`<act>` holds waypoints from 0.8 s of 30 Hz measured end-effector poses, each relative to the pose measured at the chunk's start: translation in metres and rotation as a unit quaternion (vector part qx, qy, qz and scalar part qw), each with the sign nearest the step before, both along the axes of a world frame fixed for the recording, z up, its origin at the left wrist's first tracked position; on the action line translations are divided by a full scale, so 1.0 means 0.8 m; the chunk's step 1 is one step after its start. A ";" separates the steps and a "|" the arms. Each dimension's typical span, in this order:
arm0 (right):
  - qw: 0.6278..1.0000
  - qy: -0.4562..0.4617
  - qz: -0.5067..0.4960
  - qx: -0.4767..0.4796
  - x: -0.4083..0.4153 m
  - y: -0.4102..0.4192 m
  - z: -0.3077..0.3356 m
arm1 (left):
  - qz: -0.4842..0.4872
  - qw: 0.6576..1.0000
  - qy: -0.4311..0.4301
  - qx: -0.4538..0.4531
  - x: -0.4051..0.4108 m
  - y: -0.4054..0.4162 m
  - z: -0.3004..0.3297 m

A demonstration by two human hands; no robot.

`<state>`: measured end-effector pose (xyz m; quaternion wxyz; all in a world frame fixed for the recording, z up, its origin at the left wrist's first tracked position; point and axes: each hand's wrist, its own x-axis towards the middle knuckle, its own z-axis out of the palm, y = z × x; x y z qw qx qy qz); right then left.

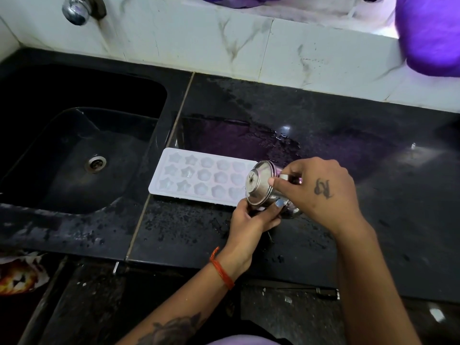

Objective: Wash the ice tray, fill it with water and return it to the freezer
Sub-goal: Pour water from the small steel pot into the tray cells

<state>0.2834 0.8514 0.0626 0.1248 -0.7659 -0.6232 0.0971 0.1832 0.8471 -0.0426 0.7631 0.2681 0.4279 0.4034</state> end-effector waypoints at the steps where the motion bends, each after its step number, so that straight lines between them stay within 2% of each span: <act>1: 1.000 0.008 0.000 0.002 0.001 0.000 -0.001 | 0.004 1.000 0.004 0.003 0.000 0.000 0.000; 9: 0.993 0.115 -0.030 0.010 0.023 -0.006 -0.008 | 0.032 0.995 0.077 0.046 0.008 -0.002 -0.003; 12: 0.991 0.131 -0.034 0.017 0.030 -0.010 -0.008 | 0.023 0.995 0.078 0.053 0.011 -0.003 -0.001; 24: 0.999 0.033 -0.027 -0.008 0.032 -0.020 -0.002 | -0.023 1.000 -0.013 0.006 0.027 -0.011 -0.006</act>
